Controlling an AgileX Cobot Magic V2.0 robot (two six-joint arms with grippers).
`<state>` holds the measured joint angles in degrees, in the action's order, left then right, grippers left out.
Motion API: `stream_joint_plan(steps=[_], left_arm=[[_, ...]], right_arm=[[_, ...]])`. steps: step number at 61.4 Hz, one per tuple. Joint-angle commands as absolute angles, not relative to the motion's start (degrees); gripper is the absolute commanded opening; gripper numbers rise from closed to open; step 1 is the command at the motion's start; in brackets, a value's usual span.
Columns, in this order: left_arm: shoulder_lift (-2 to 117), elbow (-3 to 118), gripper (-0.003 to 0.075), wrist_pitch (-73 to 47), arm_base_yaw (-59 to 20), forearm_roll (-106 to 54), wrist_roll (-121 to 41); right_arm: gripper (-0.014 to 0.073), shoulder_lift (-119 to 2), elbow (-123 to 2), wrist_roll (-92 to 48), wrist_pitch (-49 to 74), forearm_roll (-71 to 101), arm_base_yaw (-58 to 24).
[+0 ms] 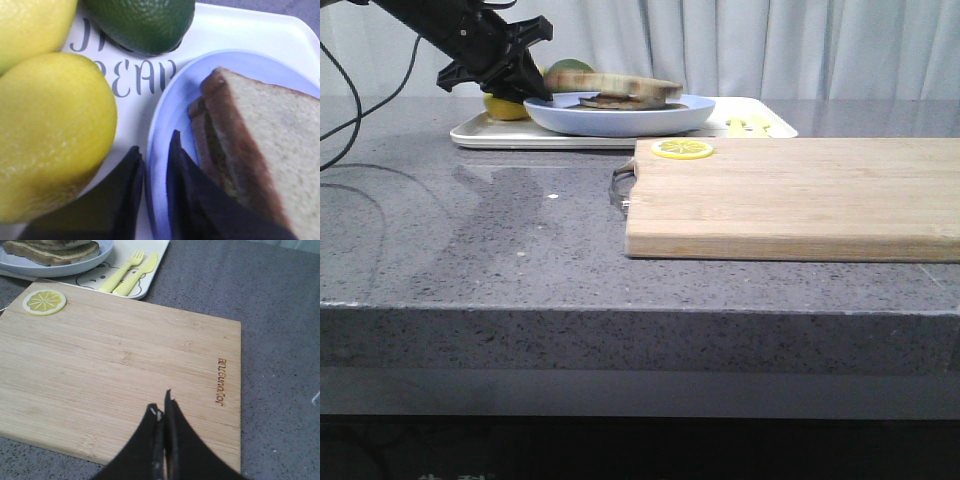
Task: Place bread and move sandwich to tray
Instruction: 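Lower the plate onto the tray, open the left gripper, withdraw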
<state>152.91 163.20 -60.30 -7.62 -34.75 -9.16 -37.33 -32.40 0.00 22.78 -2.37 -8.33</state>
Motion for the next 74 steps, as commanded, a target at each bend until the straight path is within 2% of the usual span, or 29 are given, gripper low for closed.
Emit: stream_joint_plan(steps=[1,4,9,18,25,30,52,74], left_arm=[[148.56,165.28,0.0287,-57.76,-7.69,-37.15,-9.54],[148.44,165.28,0.0309,-57.76,-7.53,-37.15,-9.54],[148.31,166.57,0.03,-57.99,-7.4,-37.71,-9.54],[148.31,172.31,0.0233,-60.08,-6.79,-37.81,-9.54],[147.59,175.1,0.0109,-60.56,-6.54,-37.99,-9.54],[146.63,175.1,-0.002,-61.27,-6.37,-37.74,-9.54],[140.87,175.1,-0.0018,-73.3,-6.13,-36.76,-9.43],[133.6,175.03,-0.0018,-73.3,-8.59,-32.75,-3.43]], right_arm=[[-0.0109,-37.52,-34.03,0.0,17.81,-3.07,-8.11],[-0.0109,-37.52,-34.03,0.0,17.75,-3.07,-8.11],[-0.0109,-37.52,-34.03,0.0,17.75,-3.07,-8.11],[-0.0109,-37.52,-34.03,0.0,17.7,-3.07,-8.11],[-0.0109,-37.52,-34.03,0.0,17.64,-3.07,-8.11],[-0.0109,-37.52,-34.03,0.0,17.58,-3.07,-8.11],[-0.0109,-37.52,-34.03,0.0,16.7,-3.07,-8.11],[-0.0109,-37.52,-34.03,0.0,16.48,-3.07,-8.11]])
